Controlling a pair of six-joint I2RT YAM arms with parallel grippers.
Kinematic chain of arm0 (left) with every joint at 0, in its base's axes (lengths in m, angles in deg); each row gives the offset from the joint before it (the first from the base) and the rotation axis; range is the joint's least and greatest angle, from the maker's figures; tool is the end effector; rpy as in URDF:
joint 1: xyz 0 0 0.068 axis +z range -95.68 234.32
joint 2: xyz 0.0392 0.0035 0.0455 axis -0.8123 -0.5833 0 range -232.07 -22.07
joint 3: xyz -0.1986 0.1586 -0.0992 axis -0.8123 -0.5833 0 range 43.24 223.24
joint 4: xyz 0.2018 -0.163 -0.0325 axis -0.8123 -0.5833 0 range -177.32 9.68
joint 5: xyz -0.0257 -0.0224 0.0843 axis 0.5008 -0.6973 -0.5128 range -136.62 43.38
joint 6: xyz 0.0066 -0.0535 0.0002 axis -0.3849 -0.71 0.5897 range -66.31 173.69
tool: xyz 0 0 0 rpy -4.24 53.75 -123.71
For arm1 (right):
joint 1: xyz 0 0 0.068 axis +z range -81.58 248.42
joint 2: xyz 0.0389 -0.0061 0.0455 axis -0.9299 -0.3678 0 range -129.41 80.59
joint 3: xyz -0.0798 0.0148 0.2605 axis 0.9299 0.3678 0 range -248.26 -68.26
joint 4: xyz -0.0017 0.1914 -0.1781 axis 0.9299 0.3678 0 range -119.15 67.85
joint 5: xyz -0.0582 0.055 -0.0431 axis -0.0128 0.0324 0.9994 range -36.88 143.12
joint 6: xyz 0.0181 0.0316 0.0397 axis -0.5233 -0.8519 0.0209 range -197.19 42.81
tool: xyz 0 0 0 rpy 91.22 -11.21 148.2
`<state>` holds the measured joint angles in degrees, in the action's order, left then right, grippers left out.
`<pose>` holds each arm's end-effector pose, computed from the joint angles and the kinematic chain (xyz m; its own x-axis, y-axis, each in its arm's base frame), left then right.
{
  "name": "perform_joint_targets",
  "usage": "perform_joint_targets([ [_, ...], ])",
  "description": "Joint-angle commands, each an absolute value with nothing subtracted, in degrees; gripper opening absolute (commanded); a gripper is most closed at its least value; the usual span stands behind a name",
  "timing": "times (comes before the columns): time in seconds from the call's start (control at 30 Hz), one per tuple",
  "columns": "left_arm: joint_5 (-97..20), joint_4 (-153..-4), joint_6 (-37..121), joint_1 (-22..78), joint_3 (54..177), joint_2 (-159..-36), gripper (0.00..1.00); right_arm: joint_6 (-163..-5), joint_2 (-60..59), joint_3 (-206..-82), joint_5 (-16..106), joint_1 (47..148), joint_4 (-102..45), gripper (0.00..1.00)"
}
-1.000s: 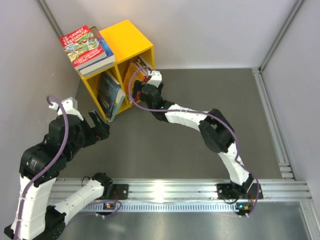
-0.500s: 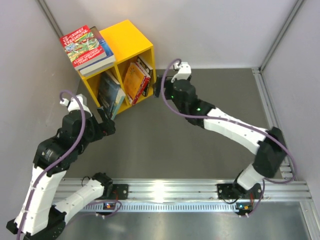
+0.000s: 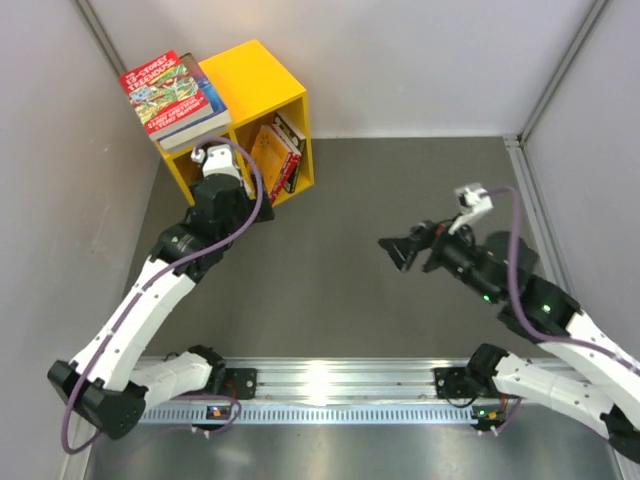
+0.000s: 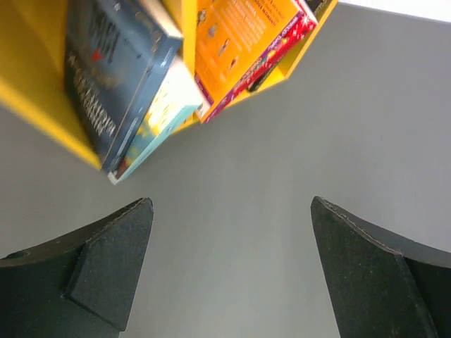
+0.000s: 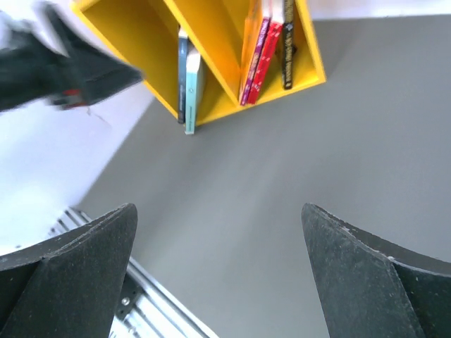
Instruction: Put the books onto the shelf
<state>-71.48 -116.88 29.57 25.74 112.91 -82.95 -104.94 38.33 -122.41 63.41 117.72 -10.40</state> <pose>0.1990 -0.0914 0.3913 -0.4172 -0.1948 -0.8877 -0.0692 0.9807 -0.1827 0.1092 0.1174 0.3874 -0.3625 0.2811 -0.8886 -0.5216 0.7289 0.4434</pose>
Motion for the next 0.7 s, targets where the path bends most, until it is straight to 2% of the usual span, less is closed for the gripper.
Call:
perform_joint_targets([
  [0.0, -75.26, -100.31, 33.38, 26.01, 108.56, -84.12, 0.99, -107.42, 44.37, -121.25, 67.08, 117.82, -2.10, 1.00],
  [0.1, -75.46, -95.11, 33.99, 28.82, 102.94, -83.33, 0.99, -108.30, 46.32, -124.50, 70.96, 117.90, 4.85, 1.00],
  [0.23, -64.30, -86.23, 38.12, 34.53, 93.53, -84.03, 0.99, -108.74, 45.62, -130.47, 73.50, 117.82, 10.39, 1.00],
  [0.33, -65.87, -83.15, 39.18, 38.84, 87.64, -87.10, 0.99, -109.45, 44.65, -132.50, 75.17, 117.82, 12.07, 1.00],
  [0.5, -64.45, -59.89, 41.02, 44.21, 72.09, -87.46, 0.99, -109.62, 43.68, -135.23, 75.10, 117.90, 15.40, 1.00],
  [0.67, -67.28, -49.58, 42.44, 47.63, 65.49, -91.58, 0.99, -108.92, 42.63, -134.89, 75.35, 117.73, 17.26, 1.00],
])
